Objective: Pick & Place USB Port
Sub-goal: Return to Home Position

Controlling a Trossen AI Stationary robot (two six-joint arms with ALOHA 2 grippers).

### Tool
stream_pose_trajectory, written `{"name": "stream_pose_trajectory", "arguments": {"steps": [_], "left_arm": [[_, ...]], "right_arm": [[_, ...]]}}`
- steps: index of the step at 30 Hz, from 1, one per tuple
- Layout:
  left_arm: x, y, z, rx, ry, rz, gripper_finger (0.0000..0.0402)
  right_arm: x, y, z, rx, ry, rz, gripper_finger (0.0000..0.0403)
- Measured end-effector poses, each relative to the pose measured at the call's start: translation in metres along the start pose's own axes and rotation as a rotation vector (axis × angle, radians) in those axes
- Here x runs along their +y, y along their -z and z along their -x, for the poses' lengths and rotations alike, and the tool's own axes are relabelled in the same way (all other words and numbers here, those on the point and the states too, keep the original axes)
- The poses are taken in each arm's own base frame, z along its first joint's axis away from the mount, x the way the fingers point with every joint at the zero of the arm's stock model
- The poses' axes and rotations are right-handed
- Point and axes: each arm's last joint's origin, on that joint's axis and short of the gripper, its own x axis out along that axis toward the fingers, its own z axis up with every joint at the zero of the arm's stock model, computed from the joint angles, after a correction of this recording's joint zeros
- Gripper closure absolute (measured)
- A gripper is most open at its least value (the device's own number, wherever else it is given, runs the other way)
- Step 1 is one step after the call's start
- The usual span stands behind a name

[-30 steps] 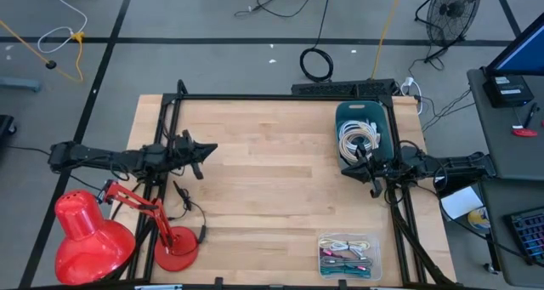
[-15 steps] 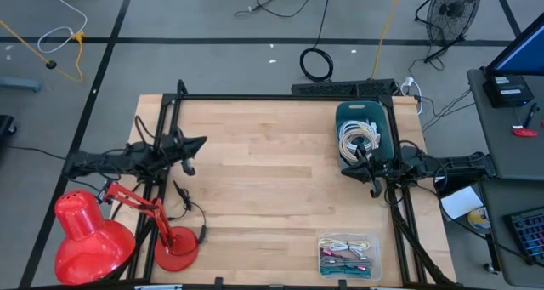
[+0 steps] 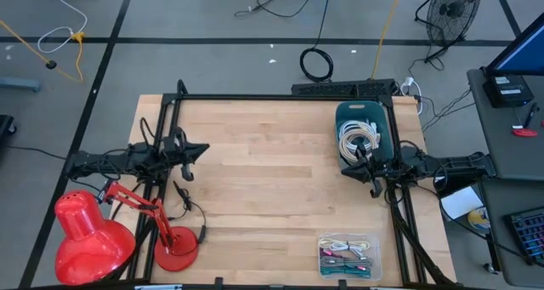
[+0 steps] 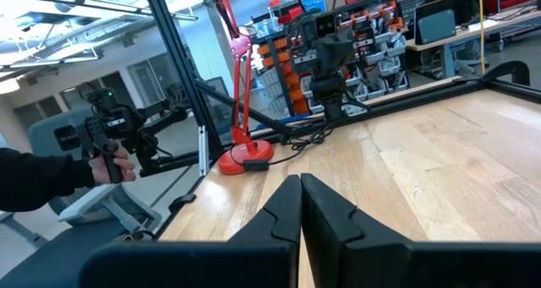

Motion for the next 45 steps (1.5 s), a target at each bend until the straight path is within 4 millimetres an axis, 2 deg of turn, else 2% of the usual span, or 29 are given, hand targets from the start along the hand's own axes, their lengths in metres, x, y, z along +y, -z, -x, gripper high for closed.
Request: {"name": "stream_pose_trajectory", "arguments": {"steps": [14, 18, 21, 31, 36, 45], "left_arm": [[-0.003, 0.008, 0.0, 0.097, 0.1, 0.078, 0.0394], [-0.002, 0.008, 0.0, 0.09, 0.098, -0.072, 0.0393], [-0.002, 0.008, 0.0, 0.088, 0.099, -0.118, 0.0392], [-0.002, 0.006, 0.0, 0.059, 0.095, -0.042, 0.0392], [-0.002, 0.009, 0.0, 0.1, 0.091, 0.072, 0.0392], [-0.006, 0.011, 0.0, 0.135, 0.195, 0.068, 0.0392]], "right_arm": [[0.0, 0.0, 0.0, 0.0, 0.0, 0.0, 0.0403], [0.0, 0.0, 0.0, 0.0, 0.0, 0.0, 0.0403], [0.0, 0.0, 0.0, 0.0, 0.0, 0.0, 0.0403], [0.0, 0.0, 0.0, 0.001, 0.0, 0.0, 0.0403], [0.0, 0.0, 0.0, 0.0, 0.0, 0.0, 0.0403], [0.0, 0.0, 0.0, 0.0, 0.0, 0.0, 0.0403]]}}
